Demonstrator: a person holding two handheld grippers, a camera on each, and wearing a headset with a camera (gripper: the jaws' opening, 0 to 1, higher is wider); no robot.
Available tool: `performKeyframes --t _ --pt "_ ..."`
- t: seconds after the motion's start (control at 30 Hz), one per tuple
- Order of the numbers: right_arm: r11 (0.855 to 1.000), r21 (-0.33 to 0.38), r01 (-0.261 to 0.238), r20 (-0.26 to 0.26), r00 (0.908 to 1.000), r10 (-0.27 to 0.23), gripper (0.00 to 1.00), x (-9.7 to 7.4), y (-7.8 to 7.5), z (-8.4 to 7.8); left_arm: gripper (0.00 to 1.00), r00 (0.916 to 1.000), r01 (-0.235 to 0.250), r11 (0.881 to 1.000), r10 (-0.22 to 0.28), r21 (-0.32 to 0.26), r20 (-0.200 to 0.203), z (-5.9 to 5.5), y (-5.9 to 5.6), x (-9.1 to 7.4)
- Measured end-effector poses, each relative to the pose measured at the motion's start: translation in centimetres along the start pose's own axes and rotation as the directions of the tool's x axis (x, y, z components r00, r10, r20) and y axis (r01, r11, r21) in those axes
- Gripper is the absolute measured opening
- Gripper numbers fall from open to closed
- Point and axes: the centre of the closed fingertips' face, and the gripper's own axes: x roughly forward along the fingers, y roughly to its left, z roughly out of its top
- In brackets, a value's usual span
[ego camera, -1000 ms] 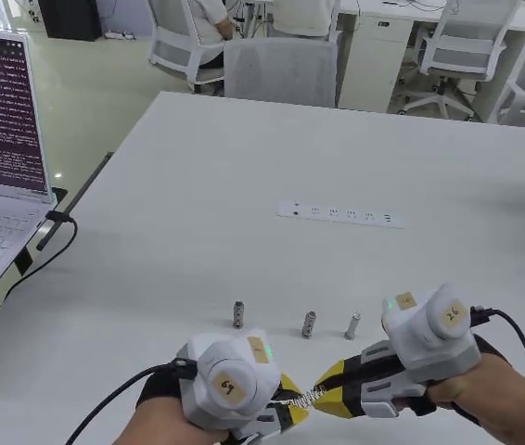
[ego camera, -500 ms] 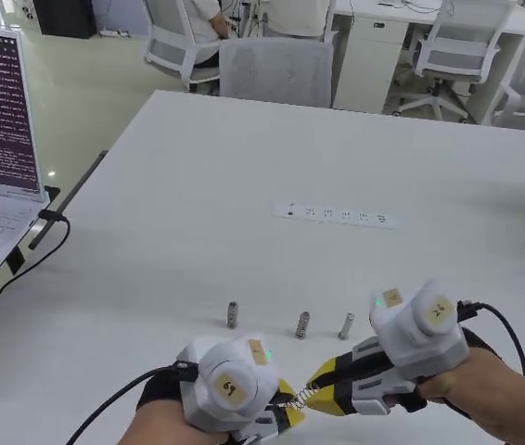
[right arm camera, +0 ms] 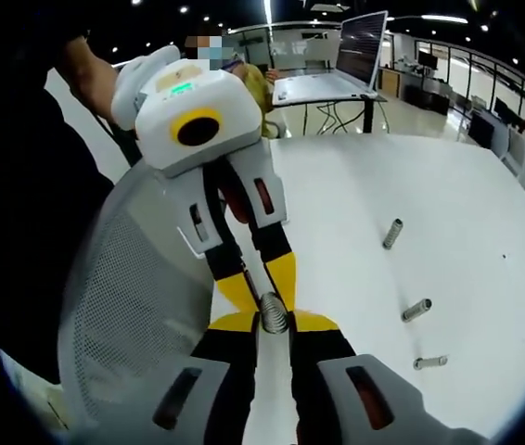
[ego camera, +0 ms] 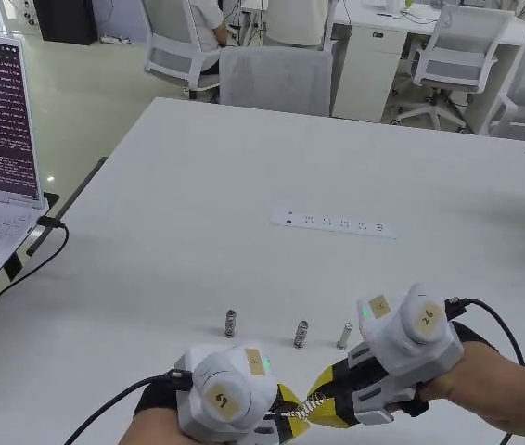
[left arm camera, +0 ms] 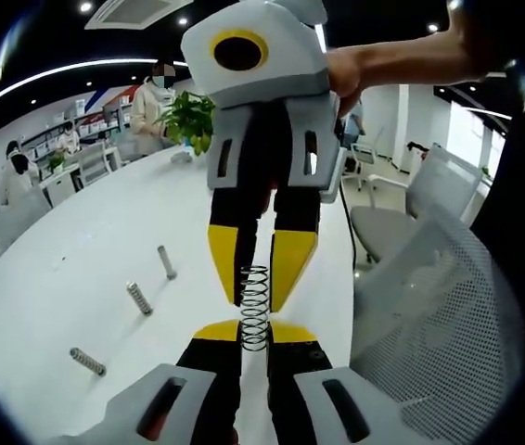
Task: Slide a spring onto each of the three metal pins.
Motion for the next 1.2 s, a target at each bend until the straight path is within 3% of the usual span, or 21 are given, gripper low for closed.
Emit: performKeyframes --t 0.17,0.3,0.33,0.63,0.93,1.2 --pt "0.999 -0.036 -0.013 -0.031 0.9995 0.012 0.10 -0.1 0.3 0.2 0.01 0.9998 0.009 1.000 -0.008 -0.008 0.018 0.3 -0.2 0.0" --pt "0.997 -0.067 -0.024 -0.061 0.9979 0.020 0.10 -0.4 0.4 0.3 0.01 0.9981 0.017 0.999 -0.015 -0.029 0.059 1.0 -0.3 -0.1" --pt "0.997 -0.077 -0.030 -0.069 0.9973 0.024 0.10 -0.5 0.5 0.4 0.01 0.9962 0.021 0.999 -0.018 -0.043 0.086 1.4 -0.4 -0.2" --pt "0.990 -0.128 -0.056 -0.126 0.9912 0.040 0.09 -1.8 0.6 0.9 0.01 0.9882 0.023 0.999 -0.016 -0.044 0.152 2.7 -0.4 -0.5" --pt "0.984 -0.163 -0.068 -0.192 0.9808 0.036 0.09 -2.8 0.2 1.1 0.01 0.9830 0.031 0.999 -0.022 -0.045 0.182 4.0 -0.1 -0.4" --pt "0.983 -0.170 -0.064 -0.199 0.9796 0.029 0.10 -3.0 0.0 1.2 0.01 0.9822 0.033 0.998 -0.022 -0.056 0.187 4.1 0.0 -0.3"
